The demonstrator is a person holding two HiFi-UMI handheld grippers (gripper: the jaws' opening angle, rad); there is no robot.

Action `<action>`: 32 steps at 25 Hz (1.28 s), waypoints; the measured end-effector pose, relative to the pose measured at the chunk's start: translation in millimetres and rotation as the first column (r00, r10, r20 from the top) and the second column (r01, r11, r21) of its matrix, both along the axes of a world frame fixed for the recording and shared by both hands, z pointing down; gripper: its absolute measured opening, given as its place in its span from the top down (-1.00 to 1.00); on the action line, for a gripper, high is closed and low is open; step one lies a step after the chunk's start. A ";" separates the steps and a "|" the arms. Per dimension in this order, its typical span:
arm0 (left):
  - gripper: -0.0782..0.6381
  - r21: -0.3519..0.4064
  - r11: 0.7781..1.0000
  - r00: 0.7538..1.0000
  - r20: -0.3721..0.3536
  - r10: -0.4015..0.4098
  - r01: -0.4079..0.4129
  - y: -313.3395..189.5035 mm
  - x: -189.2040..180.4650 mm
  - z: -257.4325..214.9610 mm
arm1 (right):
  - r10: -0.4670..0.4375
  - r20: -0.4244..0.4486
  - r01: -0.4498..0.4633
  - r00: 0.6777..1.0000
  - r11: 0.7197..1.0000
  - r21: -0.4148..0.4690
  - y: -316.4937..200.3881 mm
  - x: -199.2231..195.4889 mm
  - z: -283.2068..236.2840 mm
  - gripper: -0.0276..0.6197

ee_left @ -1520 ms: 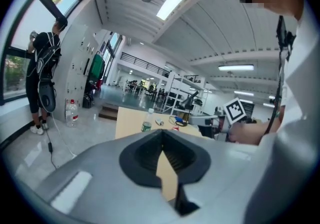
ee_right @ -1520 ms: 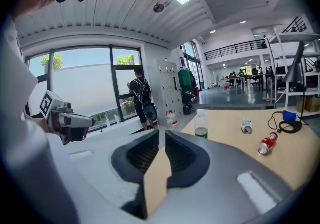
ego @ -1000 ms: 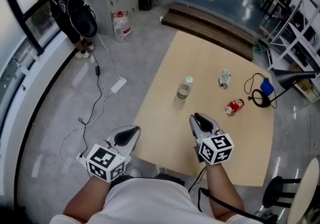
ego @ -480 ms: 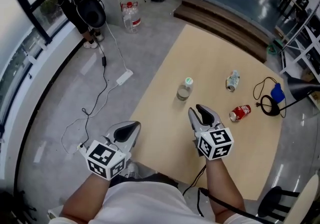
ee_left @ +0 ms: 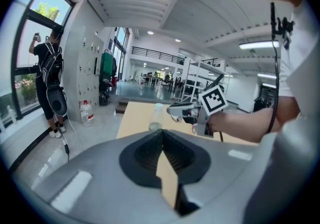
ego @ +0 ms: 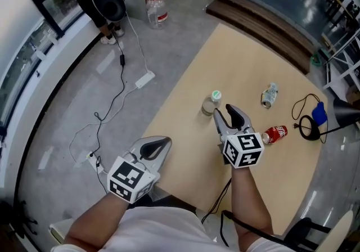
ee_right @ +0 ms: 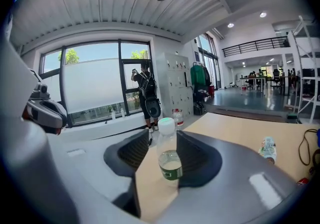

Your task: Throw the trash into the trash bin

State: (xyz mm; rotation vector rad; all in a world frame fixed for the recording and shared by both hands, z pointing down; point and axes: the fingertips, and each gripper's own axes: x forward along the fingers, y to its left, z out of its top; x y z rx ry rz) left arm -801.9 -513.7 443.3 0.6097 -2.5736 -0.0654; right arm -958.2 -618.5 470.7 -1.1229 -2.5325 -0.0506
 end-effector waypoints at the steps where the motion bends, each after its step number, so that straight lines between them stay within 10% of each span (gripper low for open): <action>1: 0.77 0.002 1.000 1.000 0.000 -0.003 0.003 -1.6 -3.2 0.4 | -0.004 0.002 0.004 1.000 1.000 0.004 1.6 -3.3 0.2 0.37; 32: 0.77 -0.036 0.999 0.998 -0.060 0.009 -0.011 -28.6 -13.2 28.4 | -0.123 0.106 0.109 0.987 0.986 0.126 38.7 -24.0 3.2 0.43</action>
